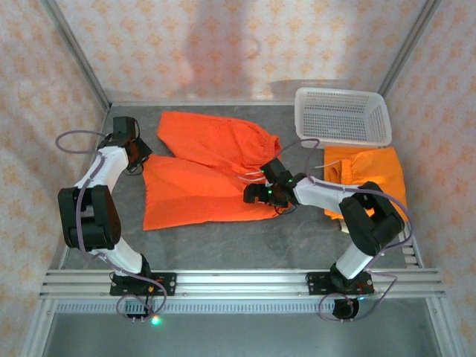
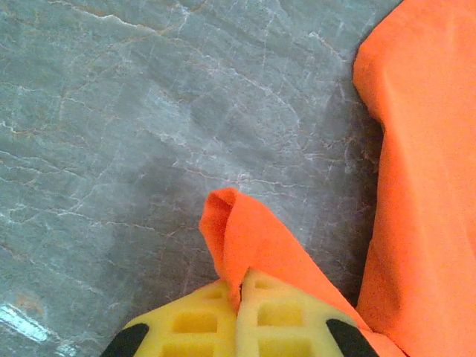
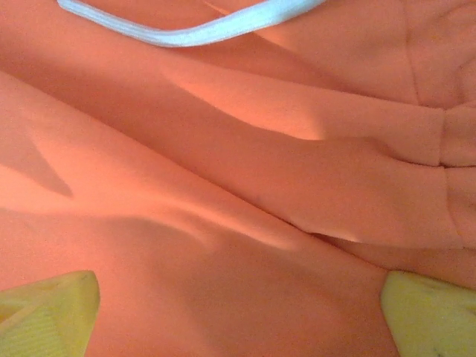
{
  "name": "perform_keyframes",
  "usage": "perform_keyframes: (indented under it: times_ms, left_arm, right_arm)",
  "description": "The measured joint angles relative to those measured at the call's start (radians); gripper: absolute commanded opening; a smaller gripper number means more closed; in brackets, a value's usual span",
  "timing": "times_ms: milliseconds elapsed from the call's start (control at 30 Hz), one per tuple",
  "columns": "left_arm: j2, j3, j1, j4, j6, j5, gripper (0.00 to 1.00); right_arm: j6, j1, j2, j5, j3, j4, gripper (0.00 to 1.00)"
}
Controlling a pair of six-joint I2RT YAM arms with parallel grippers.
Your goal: Fold and stack the shorts
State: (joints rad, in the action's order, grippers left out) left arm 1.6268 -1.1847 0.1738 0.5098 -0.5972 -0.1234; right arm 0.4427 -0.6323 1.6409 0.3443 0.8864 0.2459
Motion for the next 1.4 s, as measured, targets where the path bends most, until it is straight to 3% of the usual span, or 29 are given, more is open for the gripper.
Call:
perform_keyframes:
  times_ms: [100,200,300,500,700,833,1033,1400]
  left_arm:
    - [0.01,-0.006,0.005,-0.005,0.003,-0.013,0.37]
    - [0.003,-0.003,0.01,-0.014,0.005,-0.041,0.85]
    - [-0.068,0.047,0.011,-0.05,0.0,-0.066,1.0]
    - [-0.372,0.2,0.009,-0.072,-0.023,-0.137,1.0]
    - [-0.528,0.417,-0.085,-0.104,-0.086,-0.192,1.0]
    - [-0.587,0.574,-0.15,-0.114,-0.137,-0.222,1.0]
    - [-0.636,0.724,-0.162,-0.13,-0.171,-0.229,1.0]
    - [-0.563,0.775,-0.166,-0.222,-0.172,-0.216,1.0]
  right_arm:
    - [0.006,0.0,-0.002,0.001,-0.001,-0.003,0.97]
    - [0.011,0.001,-0.007,0.011,-0.002,-0.003,0.98]
    - [0.023,0.001,-0.025,0.035,-0.002,0.007,0.99]
    - [0.041,0.001,-0.139,0.056,0.04,0.055,0.99]
    - [0.016,0.005,-0.108,0.021,0.3,0.118,0.99]
    - [0.0,0.035,0.023,0.018,0.482,0.136,0.99]
    - [-0.002,0.082,0.308,0.043,0.708,0.188,0.99]
    - [-0.009,0.175,0.719,0.058,1.152,0.357,0.99]
